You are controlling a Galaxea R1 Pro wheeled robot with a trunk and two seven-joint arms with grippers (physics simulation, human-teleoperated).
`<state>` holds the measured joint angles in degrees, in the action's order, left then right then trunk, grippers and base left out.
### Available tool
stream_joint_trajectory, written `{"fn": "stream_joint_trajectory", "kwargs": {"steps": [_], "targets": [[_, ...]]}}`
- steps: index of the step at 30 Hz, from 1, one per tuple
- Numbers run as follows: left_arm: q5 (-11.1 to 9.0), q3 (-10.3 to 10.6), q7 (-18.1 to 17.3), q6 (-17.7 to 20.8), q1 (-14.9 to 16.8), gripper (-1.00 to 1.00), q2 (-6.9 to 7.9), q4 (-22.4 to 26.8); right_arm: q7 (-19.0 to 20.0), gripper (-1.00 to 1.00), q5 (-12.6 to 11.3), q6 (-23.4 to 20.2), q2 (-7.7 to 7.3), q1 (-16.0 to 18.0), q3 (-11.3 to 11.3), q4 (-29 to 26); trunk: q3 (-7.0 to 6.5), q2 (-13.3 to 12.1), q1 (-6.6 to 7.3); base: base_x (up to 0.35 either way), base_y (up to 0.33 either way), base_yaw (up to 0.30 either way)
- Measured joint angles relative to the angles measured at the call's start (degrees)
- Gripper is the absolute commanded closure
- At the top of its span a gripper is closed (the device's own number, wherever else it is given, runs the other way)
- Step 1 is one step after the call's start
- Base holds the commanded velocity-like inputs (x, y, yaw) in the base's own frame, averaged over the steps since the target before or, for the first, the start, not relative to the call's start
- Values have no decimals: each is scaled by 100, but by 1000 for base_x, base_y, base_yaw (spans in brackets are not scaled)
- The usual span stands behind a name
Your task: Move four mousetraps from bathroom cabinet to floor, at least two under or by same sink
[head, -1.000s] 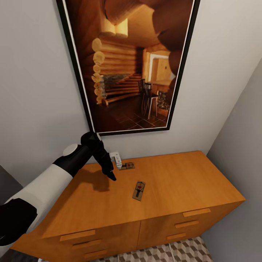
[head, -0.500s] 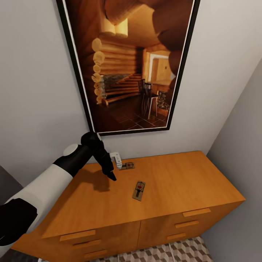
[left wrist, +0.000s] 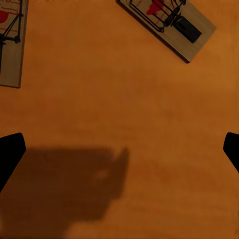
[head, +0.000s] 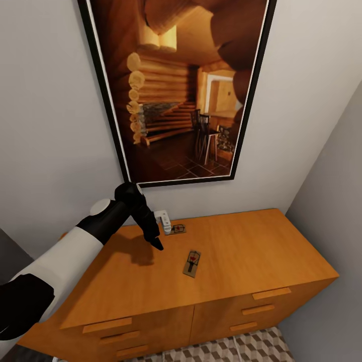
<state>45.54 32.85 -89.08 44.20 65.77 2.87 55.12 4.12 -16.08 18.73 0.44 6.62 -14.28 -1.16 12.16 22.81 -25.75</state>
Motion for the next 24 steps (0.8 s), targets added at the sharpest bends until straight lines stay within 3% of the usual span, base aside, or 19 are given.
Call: {"fn": "stream_joint_trajectory", "kwargs": {"steps": [24], "targets": [[0, 0, 0, -1, 0, -100, 8, -27, 2, -100, 0, 0, 0, 0, 0, 0, 0, 0, 0, 12, 0, 0]]}}
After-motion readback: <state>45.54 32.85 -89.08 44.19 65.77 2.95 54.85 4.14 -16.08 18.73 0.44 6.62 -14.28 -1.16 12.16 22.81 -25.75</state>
